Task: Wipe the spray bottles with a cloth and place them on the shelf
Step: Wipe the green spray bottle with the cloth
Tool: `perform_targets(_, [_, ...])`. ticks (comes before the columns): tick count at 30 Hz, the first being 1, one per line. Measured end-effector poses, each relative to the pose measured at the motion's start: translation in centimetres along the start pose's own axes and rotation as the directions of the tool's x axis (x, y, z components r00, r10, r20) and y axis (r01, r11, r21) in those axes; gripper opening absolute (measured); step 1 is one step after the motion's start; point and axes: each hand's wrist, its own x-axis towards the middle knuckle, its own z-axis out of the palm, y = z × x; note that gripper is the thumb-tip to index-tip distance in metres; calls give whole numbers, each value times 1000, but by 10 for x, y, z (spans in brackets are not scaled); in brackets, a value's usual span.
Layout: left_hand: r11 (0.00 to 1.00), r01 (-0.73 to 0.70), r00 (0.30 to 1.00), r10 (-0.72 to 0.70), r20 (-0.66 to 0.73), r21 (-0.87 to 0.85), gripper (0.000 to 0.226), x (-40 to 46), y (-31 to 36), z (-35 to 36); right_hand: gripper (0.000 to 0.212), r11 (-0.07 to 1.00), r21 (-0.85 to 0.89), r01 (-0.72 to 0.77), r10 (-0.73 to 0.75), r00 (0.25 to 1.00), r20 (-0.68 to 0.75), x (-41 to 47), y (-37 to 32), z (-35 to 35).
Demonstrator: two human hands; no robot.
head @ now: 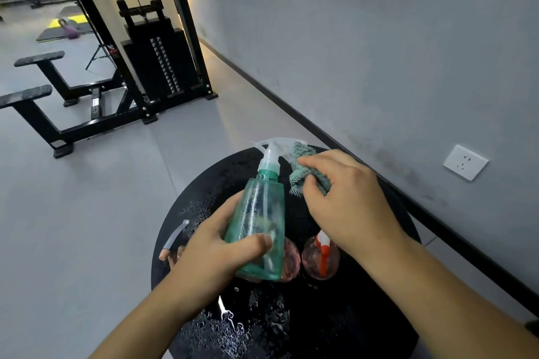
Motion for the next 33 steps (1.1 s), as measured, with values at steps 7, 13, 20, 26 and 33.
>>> perform_targets(7, [999,23,1000,-23,7,-42,67,1,1,-4,33,995,-75,59,-52,994,93,-6,-2,3])
perform_targets(13, [997,41,999,-41,-6,-64,67,2,0,-6,32,998,-8,69,-68,996,61,-6,0,6])
perform_targets(20, [981,101,995,-97,34,-164,64,6,-5,-10,26,931,305,-202,207,978,14,4,9,4])
perform_targets(26, [983,90,996,-90,8,-162,60,7,-6,-11,23,919,285,-273,240,960,146,4,15,2])
perform_targets(33, [984,80,996,-87,-35,-161,60,9,-5,-9,22,903,320,-287,251,956,149,6,11,-3])
